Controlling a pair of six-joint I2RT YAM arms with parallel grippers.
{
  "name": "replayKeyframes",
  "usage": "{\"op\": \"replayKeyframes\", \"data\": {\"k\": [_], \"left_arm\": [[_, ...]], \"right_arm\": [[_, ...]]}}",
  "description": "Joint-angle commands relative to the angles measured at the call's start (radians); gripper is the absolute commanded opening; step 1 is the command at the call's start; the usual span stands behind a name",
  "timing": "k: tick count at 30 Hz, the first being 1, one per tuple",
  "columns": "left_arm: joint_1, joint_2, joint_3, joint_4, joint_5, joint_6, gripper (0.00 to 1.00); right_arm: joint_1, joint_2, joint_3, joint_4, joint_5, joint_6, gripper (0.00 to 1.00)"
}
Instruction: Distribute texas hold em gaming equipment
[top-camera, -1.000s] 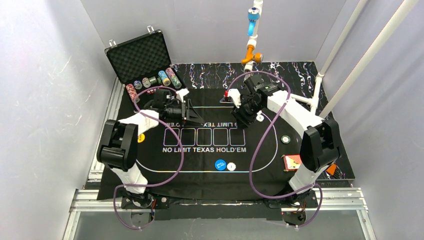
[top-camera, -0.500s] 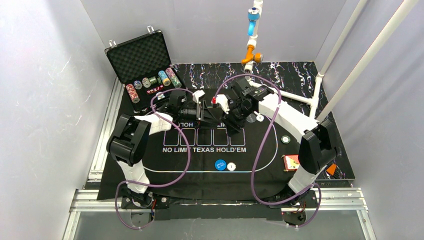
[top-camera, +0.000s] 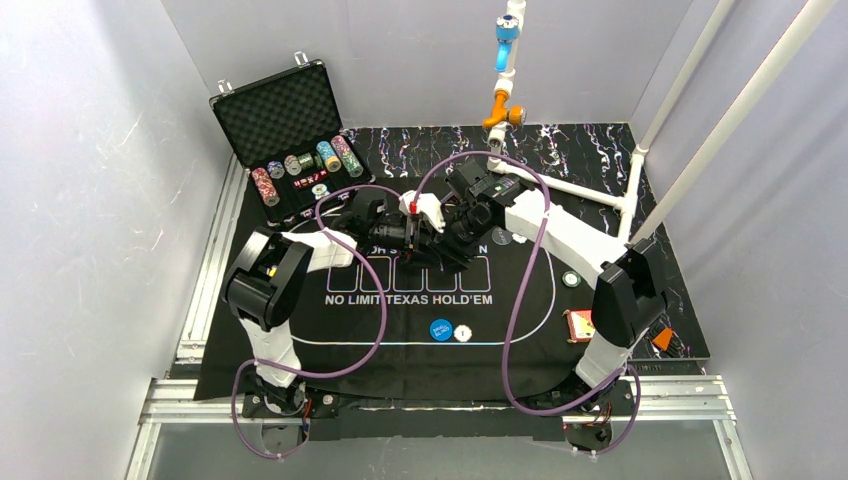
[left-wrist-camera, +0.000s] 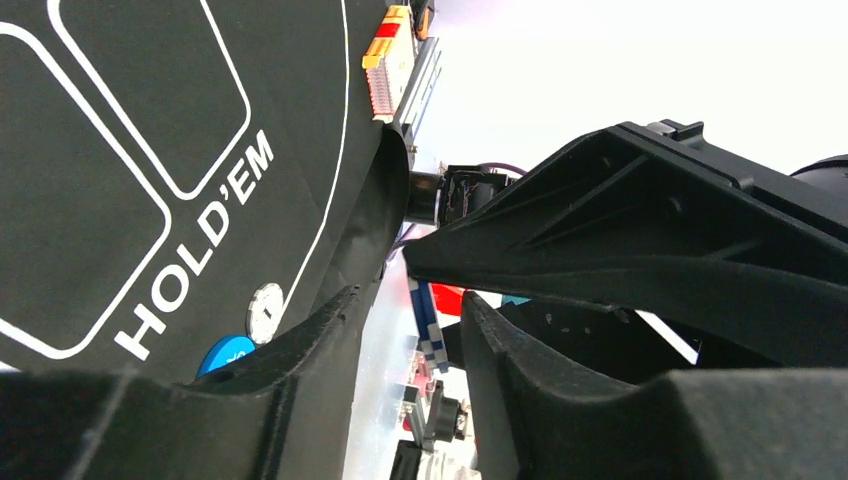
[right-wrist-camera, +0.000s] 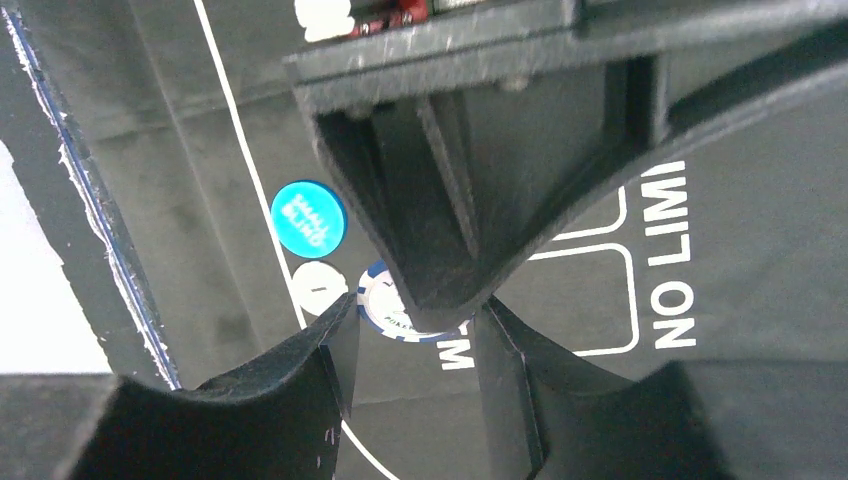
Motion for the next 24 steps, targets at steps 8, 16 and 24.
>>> {"op": "replayKeyframes", "data": {"k": [8,16,24], "left_arm": [[-0.012,-0.028,-0.016,0.02,0.024,0.018,0.06],[0.007,-0.075,-0.037,0.041,0.082,0.043,0.0],[0.008,-0.16,-0.068,0.067,0.136,0.118,0.0]], "right_arm": [[0.015,0.015,0.052,0.02,0.066,0.032,0.23],[-0.048,-0.064,0.004,0.044,-0.012,0.058,0.85],[-0.17,-0.055,-0.03,-0.011,-0.262,0.061,0.78]]}}
